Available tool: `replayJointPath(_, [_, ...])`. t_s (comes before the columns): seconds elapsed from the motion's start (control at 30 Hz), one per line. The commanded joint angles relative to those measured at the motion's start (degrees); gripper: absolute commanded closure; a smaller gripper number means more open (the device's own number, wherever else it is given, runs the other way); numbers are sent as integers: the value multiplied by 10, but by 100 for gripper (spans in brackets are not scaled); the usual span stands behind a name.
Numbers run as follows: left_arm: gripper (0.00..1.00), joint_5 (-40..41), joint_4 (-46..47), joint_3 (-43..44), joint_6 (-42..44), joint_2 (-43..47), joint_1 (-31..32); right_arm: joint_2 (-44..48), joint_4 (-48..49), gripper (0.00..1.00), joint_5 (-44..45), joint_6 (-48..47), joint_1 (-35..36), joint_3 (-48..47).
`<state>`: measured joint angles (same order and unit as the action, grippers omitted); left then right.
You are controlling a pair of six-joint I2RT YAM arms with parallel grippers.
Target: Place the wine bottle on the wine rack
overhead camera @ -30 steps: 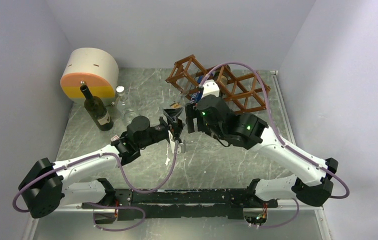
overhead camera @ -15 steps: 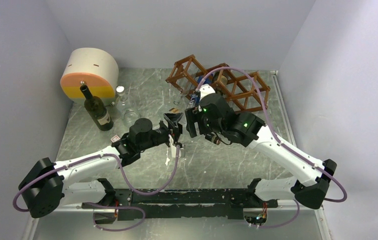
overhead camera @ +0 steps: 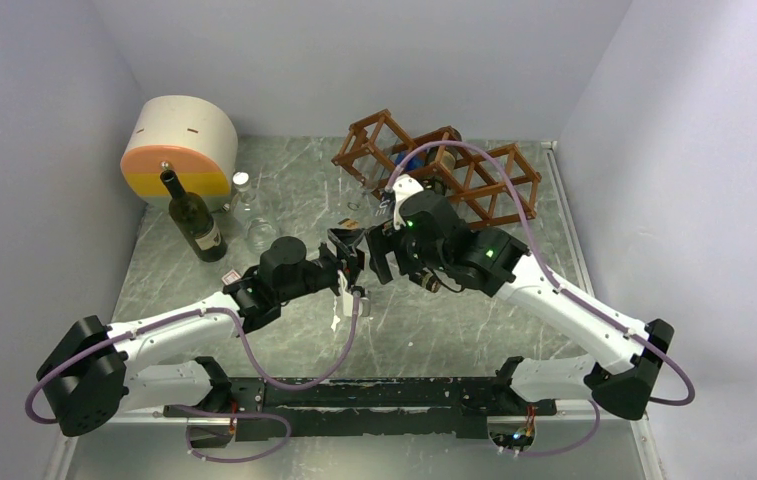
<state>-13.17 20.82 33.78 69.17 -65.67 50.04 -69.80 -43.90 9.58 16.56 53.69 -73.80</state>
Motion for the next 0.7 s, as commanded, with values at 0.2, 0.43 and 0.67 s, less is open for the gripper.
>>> replayJointPath(0.2, [93, -26, 147, 24, 9, 37, 8, -26, 40, 12, -43, -9, 7, 13])
replayJointPath(0.43, [93, -20, 153, 21, 8, 37, 8, -28, 45, 23, -77, -12, 7, 16])
replayJointPath(0.67, [93, -17, 151, 21, 3, 42, 8, -42, 31, 14, -59, -11, 8, 19])
